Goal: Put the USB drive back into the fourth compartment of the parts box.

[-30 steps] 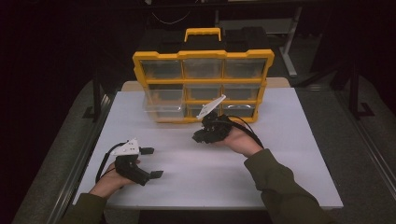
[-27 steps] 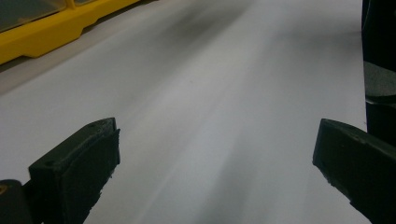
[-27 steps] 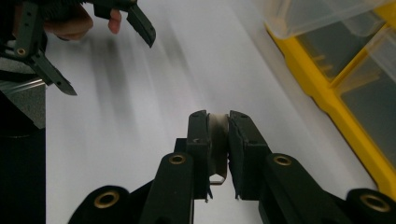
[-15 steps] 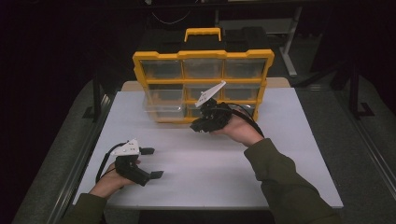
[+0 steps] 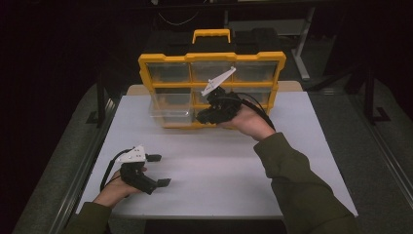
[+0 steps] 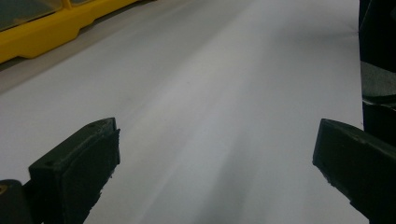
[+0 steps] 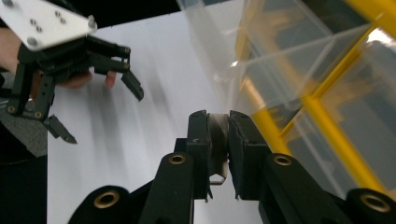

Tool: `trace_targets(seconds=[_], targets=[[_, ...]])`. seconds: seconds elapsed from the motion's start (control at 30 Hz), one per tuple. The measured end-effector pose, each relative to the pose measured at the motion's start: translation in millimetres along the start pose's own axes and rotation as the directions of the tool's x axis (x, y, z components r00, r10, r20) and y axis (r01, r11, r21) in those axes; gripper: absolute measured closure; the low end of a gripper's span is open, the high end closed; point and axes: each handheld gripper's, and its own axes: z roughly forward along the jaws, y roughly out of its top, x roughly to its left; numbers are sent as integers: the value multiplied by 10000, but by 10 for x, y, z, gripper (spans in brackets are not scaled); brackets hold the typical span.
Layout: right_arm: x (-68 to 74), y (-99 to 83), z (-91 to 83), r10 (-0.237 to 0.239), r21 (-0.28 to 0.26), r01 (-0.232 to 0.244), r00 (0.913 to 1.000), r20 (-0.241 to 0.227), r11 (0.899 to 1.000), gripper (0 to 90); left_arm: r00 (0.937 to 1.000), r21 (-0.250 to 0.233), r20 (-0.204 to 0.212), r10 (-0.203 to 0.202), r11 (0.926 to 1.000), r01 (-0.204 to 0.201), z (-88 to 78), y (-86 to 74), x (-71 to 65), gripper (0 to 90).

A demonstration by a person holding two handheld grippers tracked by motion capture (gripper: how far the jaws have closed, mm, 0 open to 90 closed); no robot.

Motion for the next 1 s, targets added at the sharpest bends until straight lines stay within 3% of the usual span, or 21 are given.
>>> trace_targets(seconds=[0.6, 1.0], targets=[[-143, 425, -117, 24, -416, -18, 9999, 146, 9991, 781, 10000, 66, 69, -43, 10000, 42, 25, 14, -12, 0], [-201, 608, 139, 164, -322, -166, 9999, -51, 9993, 781, 10000, 16, 54, -29, 10000, 28, 10, -2, -6, 0]])
